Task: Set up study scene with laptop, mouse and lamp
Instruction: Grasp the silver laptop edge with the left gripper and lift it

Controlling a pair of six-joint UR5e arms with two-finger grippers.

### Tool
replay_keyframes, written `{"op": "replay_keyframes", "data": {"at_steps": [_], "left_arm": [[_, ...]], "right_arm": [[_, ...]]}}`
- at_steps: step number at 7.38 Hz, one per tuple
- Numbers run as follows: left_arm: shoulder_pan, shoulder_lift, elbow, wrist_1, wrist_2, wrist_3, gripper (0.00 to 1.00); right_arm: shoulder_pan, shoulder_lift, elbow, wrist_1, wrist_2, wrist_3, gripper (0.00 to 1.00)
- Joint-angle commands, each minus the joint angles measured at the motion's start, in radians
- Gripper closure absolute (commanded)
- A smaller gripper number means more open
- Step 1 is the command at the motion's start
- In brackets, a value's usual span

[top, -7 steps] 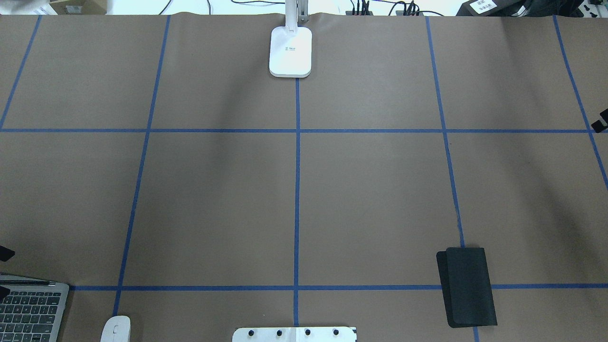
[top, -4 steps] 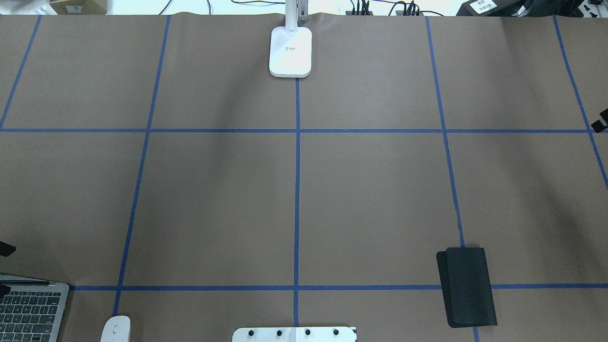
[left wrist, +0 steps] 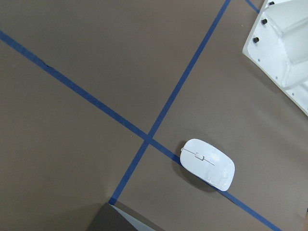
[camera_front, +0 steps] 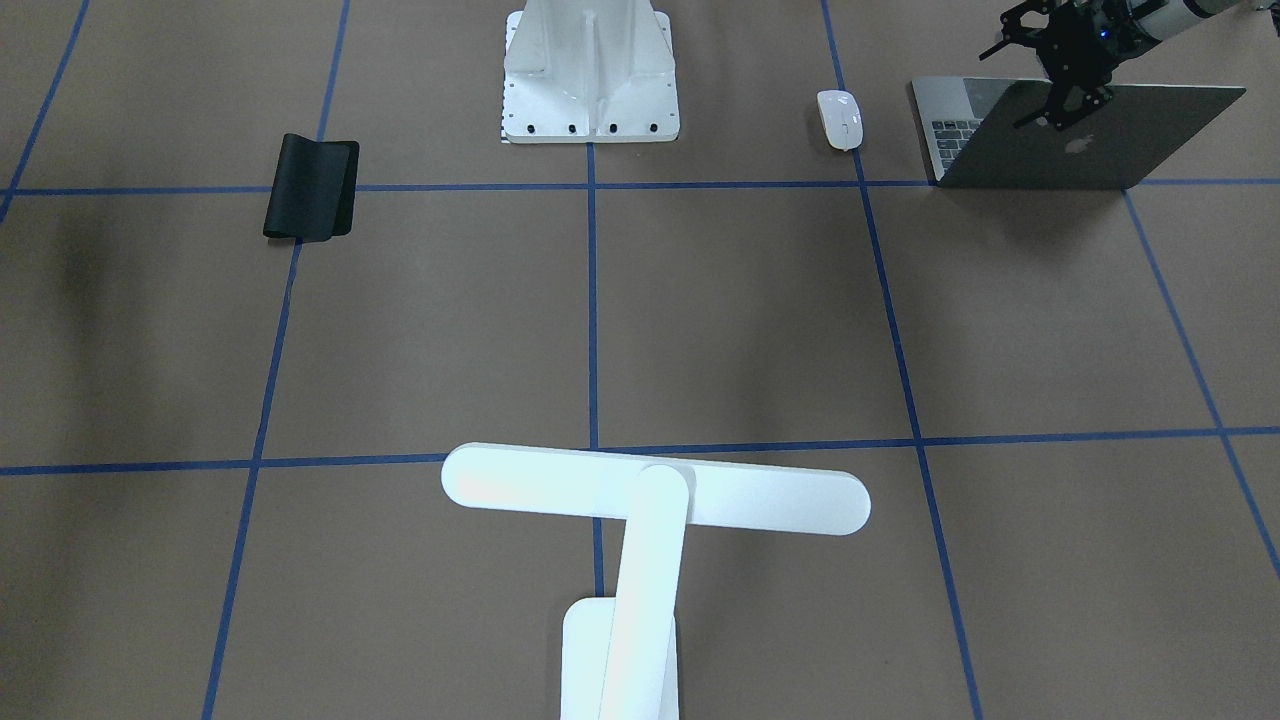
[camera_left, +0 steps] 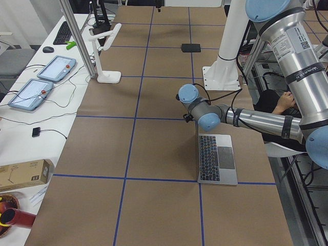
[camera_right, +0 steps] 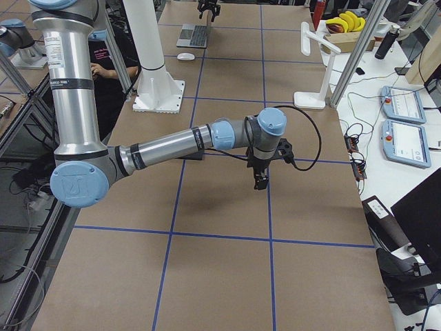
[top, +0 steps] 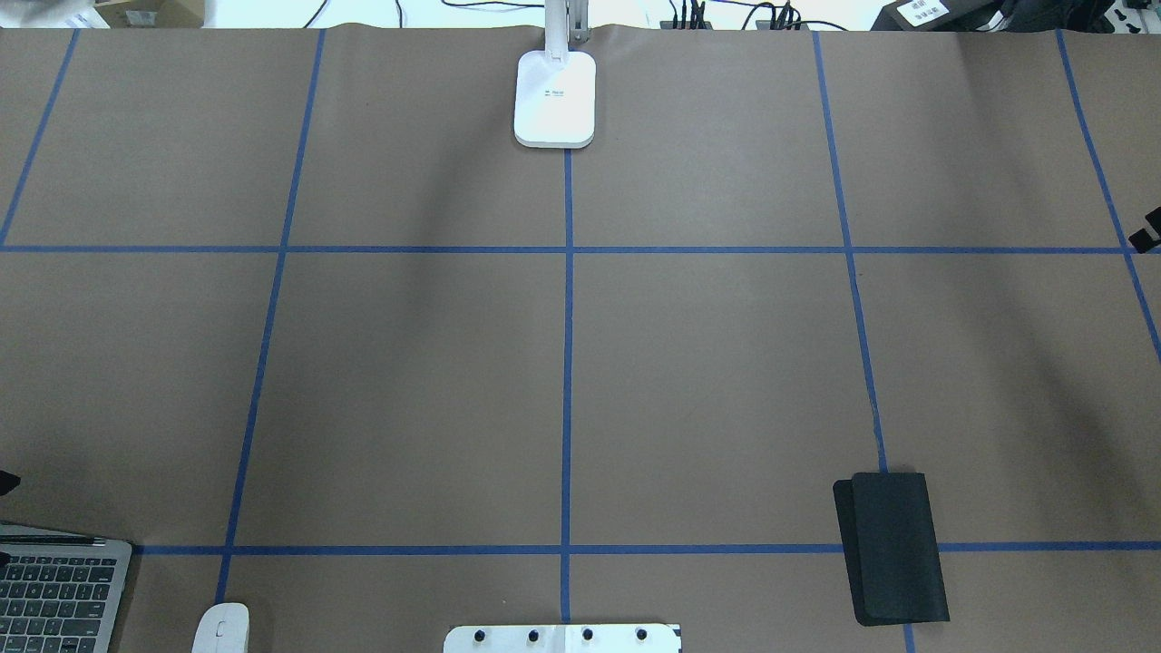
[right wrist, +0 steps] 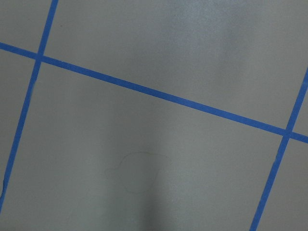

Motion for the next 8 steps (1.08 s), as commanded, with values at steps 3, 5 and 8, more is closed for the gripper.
{"op": "replay_keyframes", "data": {"at_steps": [3, 5, 8], "left_arm": [[0.001, 0.021, 0.010, 0.000, 0.045, 0.150, 0.02], [-0.001, 0.021, 0.014, 0.000, 0.047, 0.217, 0.03], [-0.001, 0.021, 0.019, 0.000, 0.062, 0.309, 0.05]], "right_arm": [[-0.002, 0.000, 0.000, 0.000, 0.000, 0.000, 0.01], [-0.003, 0.000, -0.001, 0.000, 0.000, 0.000, 0.01], [-0.005, 0.000, -0.003, 0.000, 0.000, 0.000, 0.01]]}}
